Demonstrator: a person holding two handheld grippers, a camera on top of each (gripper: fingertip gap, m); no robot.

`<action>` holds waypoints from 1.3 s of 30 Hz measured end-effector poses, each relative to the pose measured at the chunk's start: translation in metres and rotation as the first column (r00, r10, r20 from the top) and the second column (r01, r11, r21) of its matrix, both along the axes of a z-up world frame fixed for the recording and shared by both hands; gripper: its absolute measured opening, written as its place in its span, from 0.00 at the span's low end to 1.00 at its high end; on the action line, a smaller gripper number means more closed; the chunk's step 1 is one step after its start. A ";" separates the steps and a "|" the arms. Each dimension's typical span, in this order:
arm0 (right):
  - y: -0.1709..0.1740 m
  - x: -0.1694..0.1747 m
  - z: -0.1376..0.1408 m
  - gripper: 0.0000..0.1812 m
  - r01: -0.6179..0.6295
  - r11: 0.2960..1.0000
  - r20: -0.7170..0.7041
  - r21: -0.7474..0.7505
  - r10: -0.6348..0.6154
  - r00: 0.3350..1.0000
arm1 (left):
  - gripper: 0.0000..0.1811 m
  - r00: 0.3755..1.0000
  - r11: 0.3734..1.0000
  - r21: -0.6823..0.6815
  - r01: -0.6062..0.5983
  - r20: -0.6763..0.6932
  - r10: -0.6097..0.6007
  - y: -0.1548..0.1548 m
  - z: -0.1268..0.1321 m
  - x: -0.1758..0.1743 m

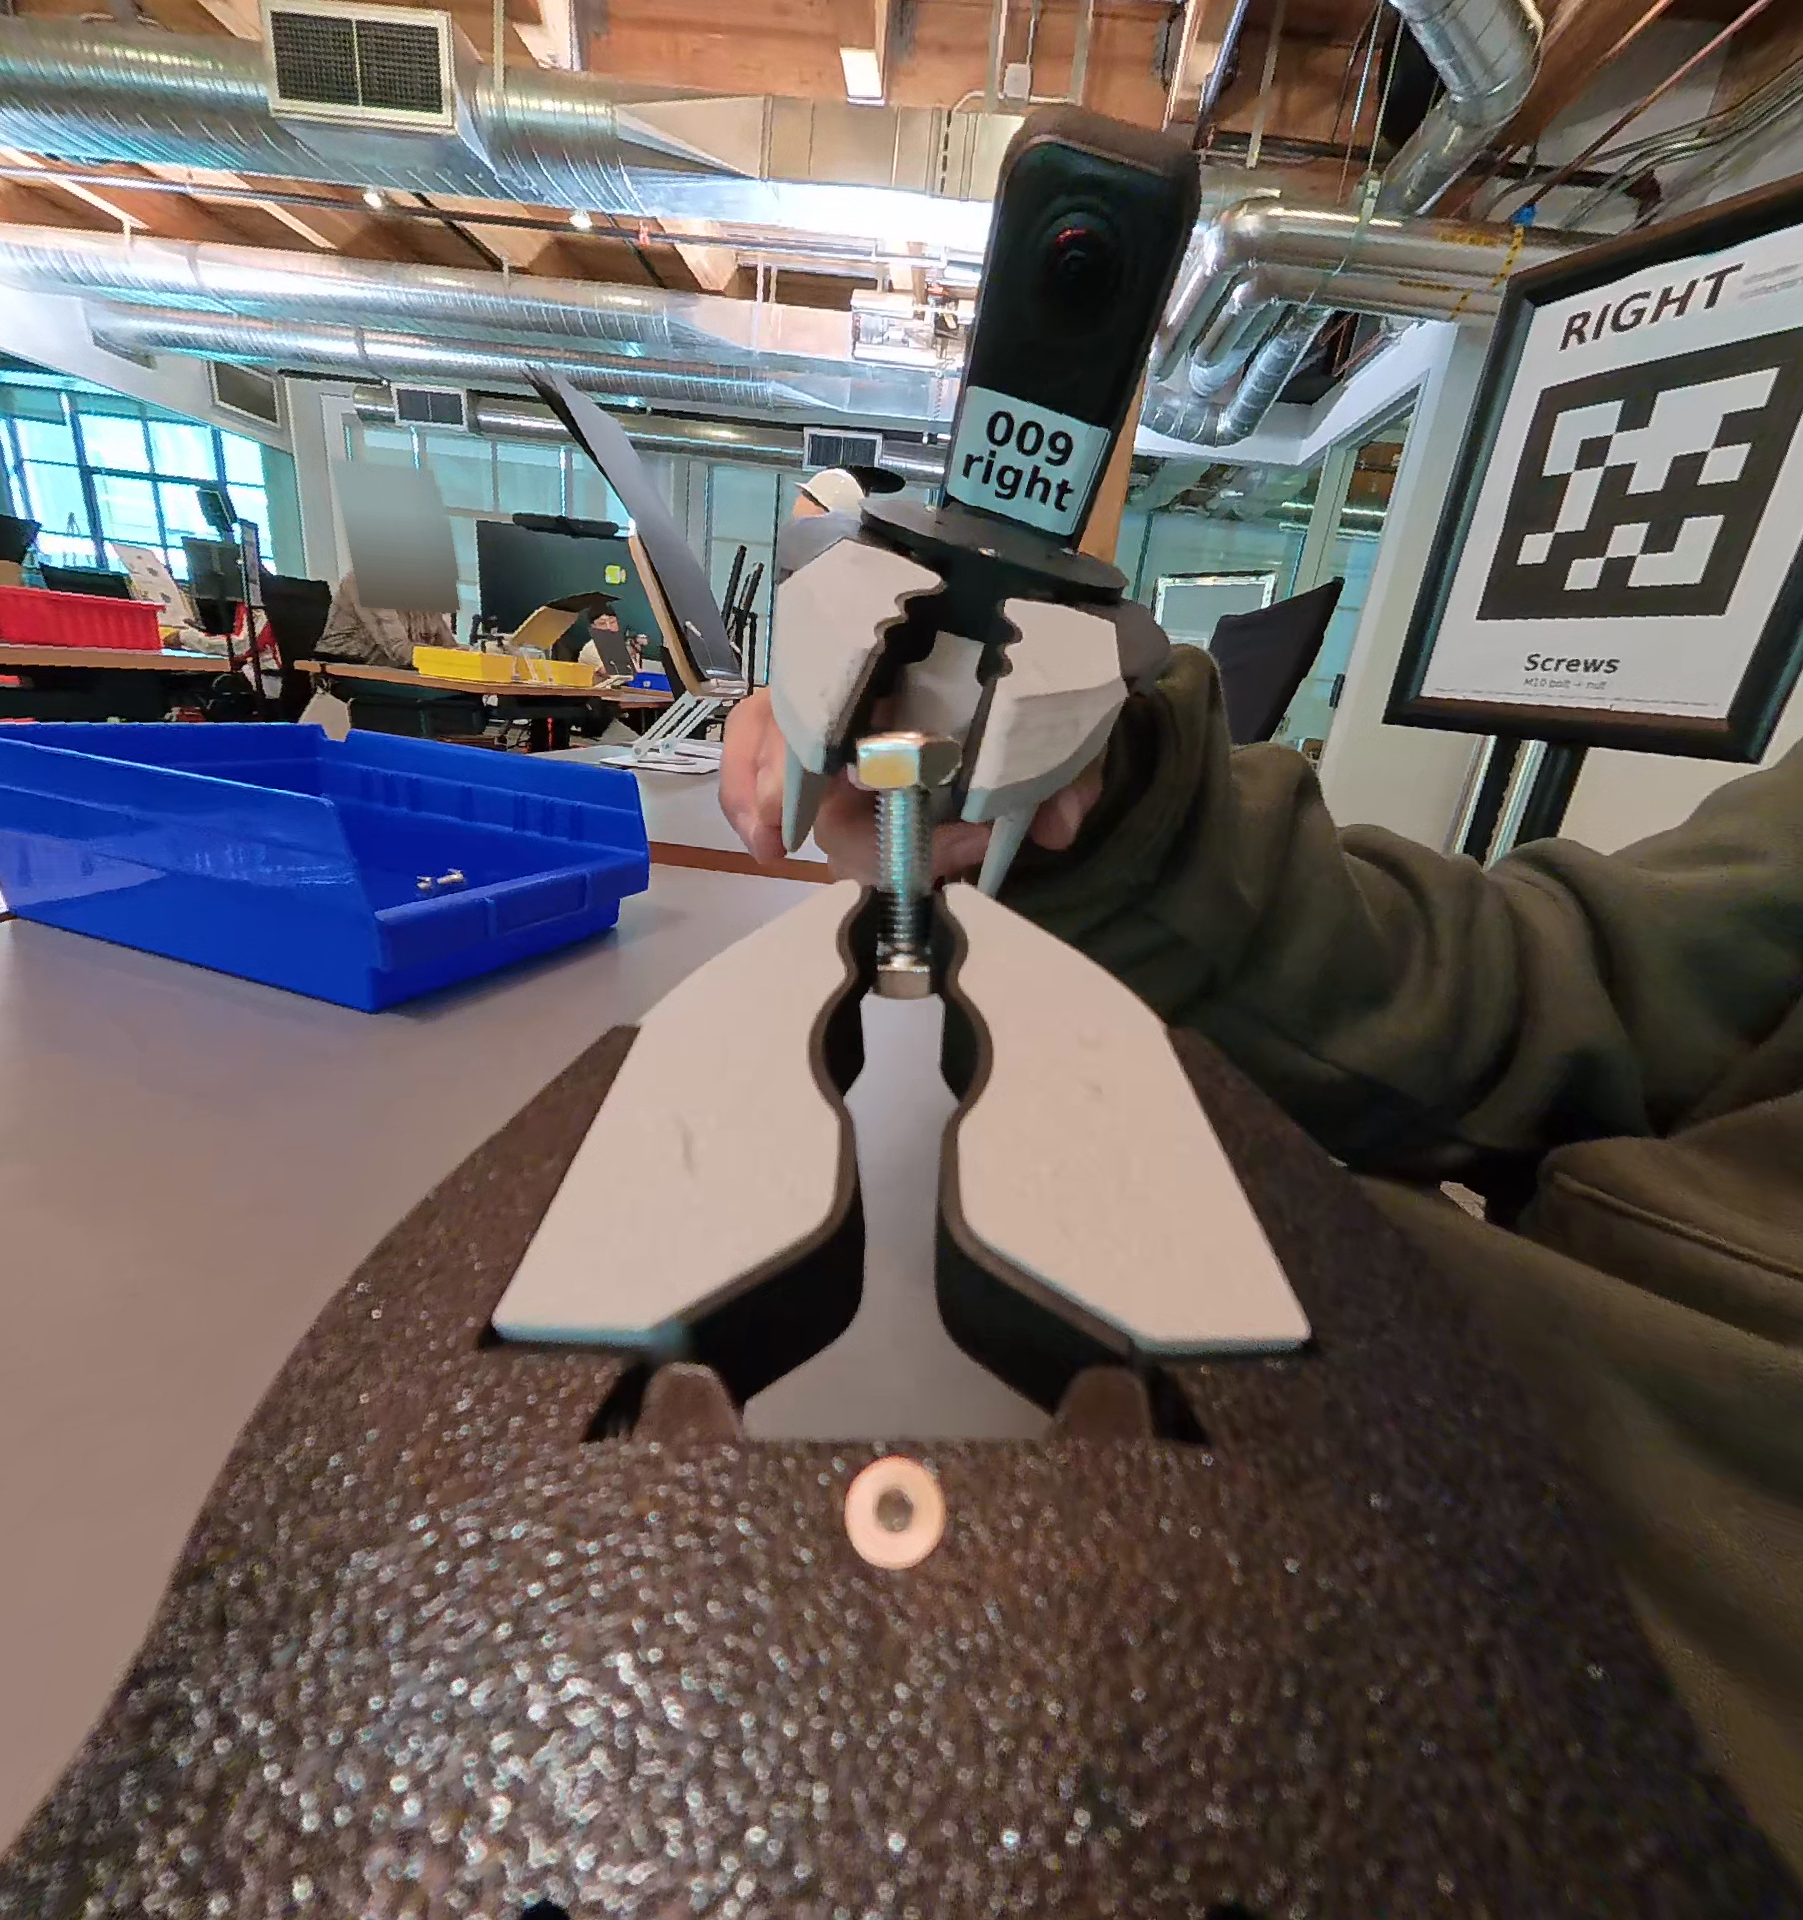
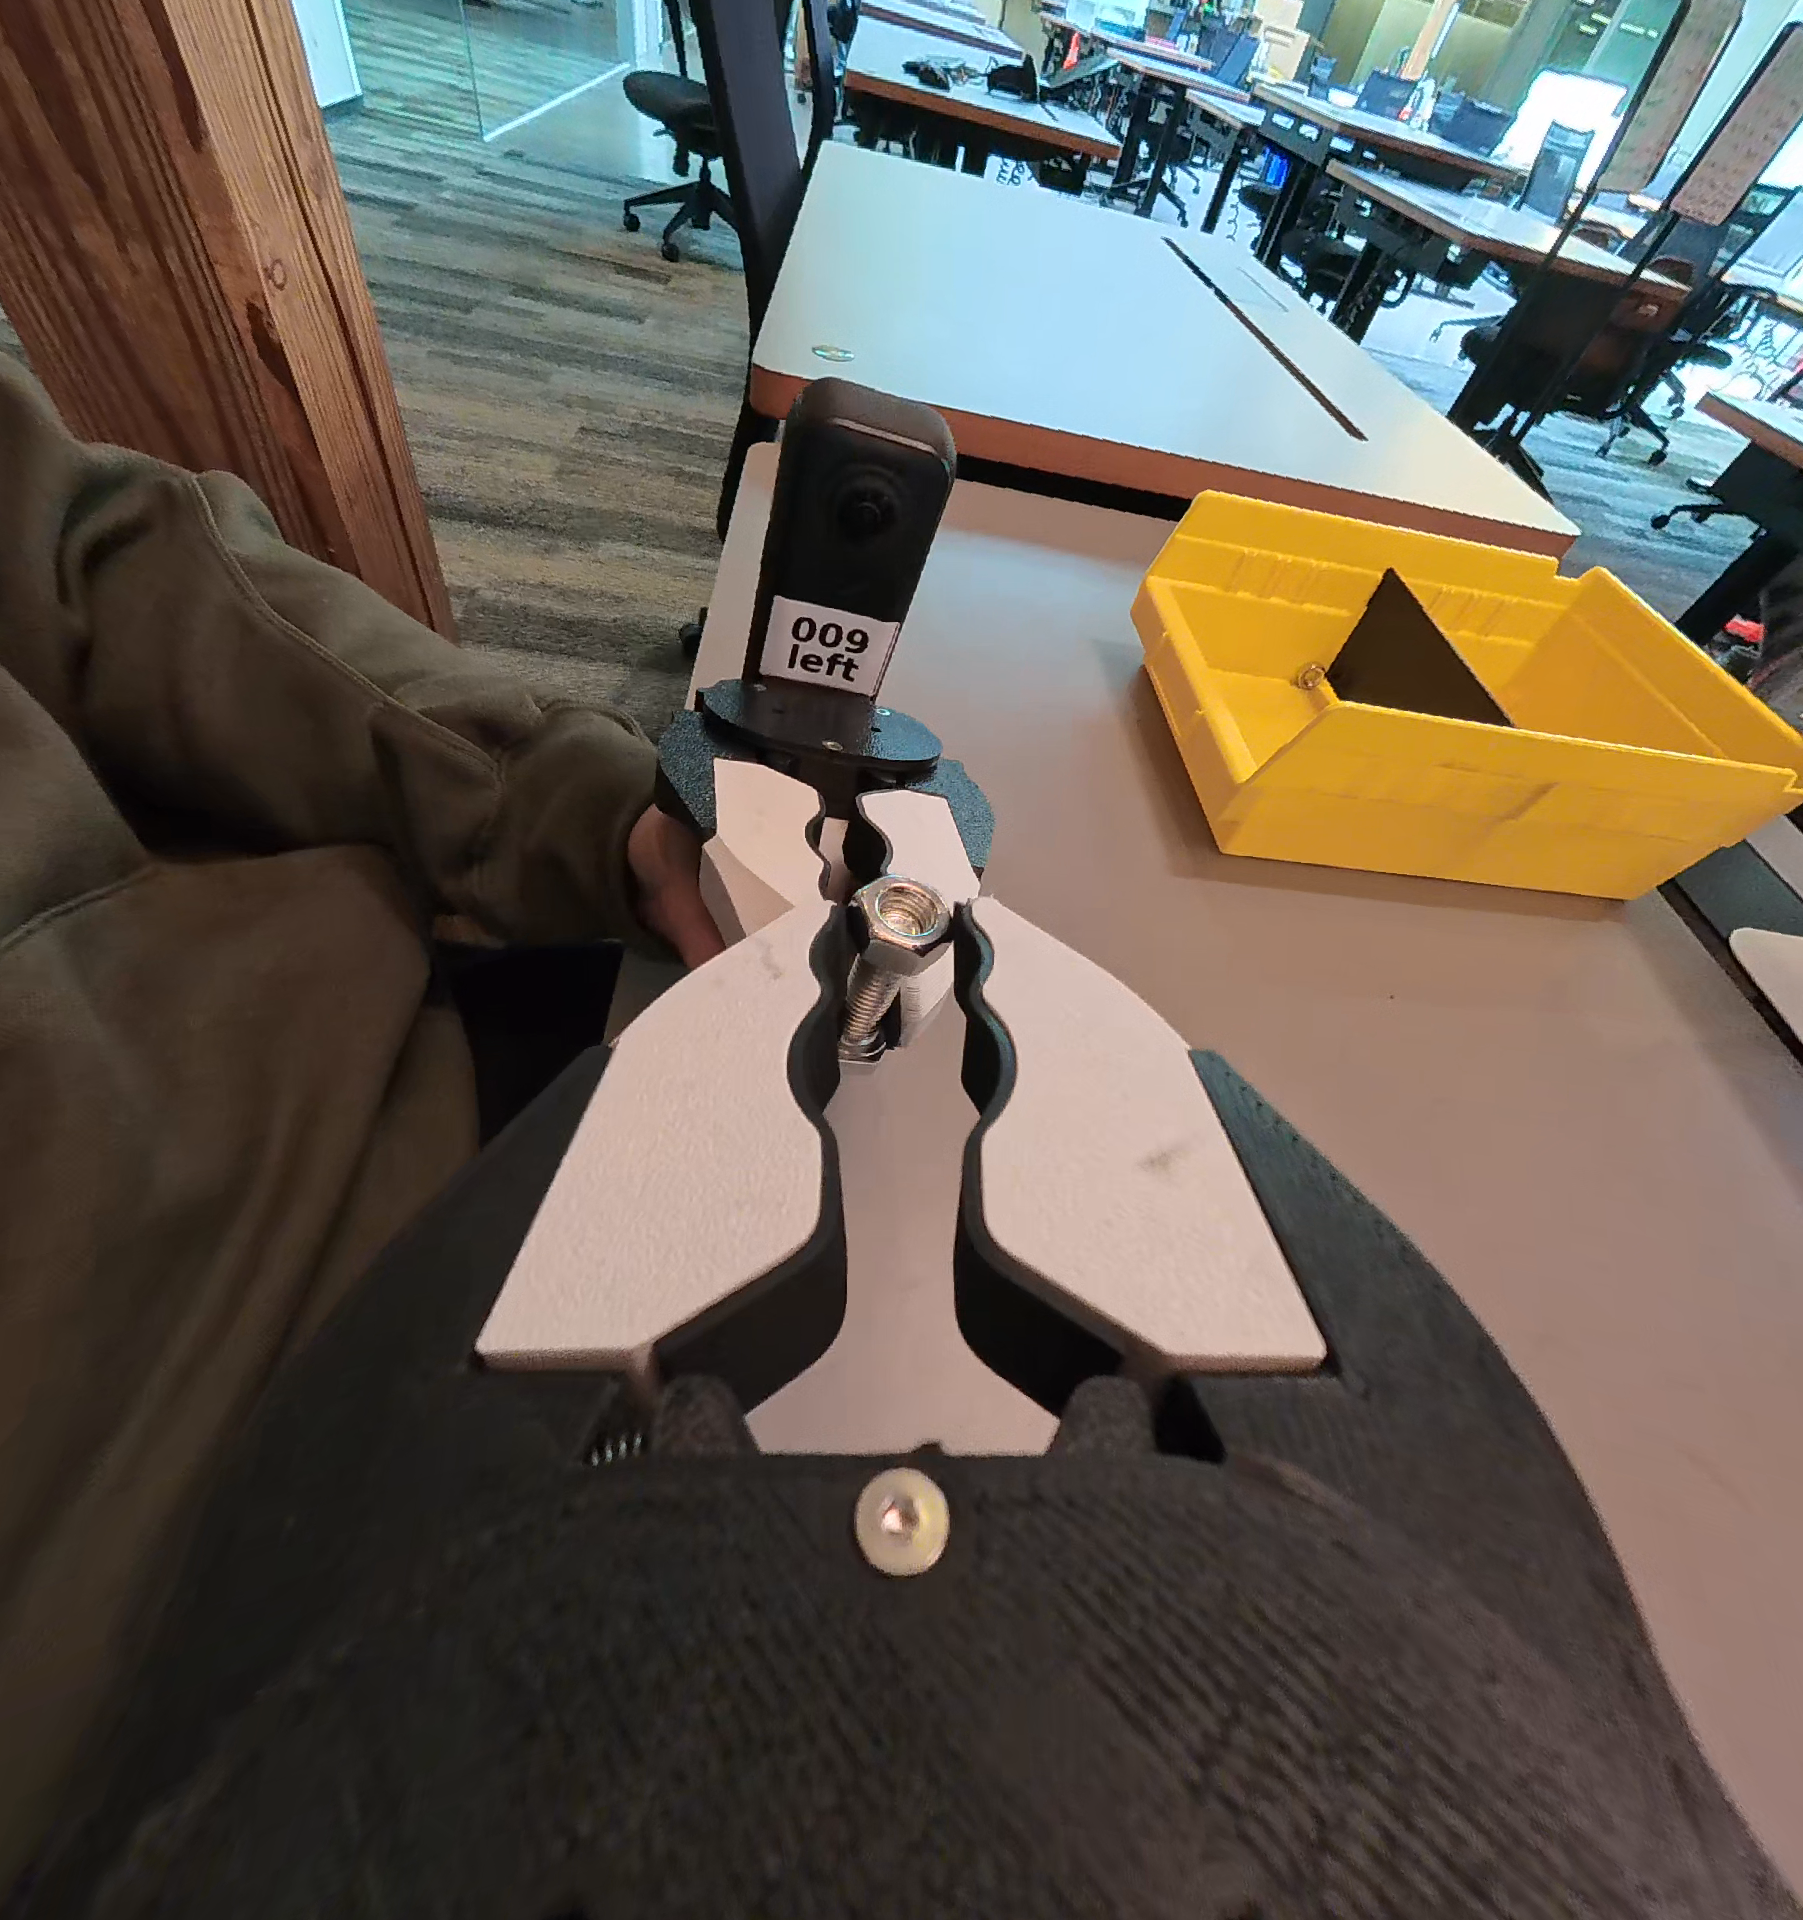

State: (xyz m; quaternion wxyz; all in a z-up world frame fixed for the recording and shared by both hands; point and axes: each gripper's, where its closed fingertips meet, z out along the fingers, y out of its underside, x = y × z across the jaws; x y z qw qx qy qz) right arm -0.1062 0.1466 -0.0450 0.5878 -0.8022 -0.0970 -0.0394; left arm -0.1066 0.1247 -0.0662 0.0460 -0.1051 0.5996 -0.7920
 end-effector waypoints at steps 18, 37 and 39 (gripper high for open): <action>-0.011 -0.006 -0.013 0.11 -0.064 0.986 -0.059 -0.155 0.056 0.997 | 0.05 0.999 0.994 0.109 0.001 0.032 -0.004 -0.009 -0.012 -0.003; -0.016 0.009 0.024 0.34 0.377 0.866 -0.217 0.328 -0.319 0.922 | 0.05 0.993 0.992 0.028 -0.120 0.005 0.120 -0.001 0.001 0.011; -0.013 0.006 0.023 0.34 0.383 0.866 -0.254 0.320 -0.311 0.916 | 0.05 0.991 0.991 0.026 -0.134 0.006 0.134 0.002 0.003 0.013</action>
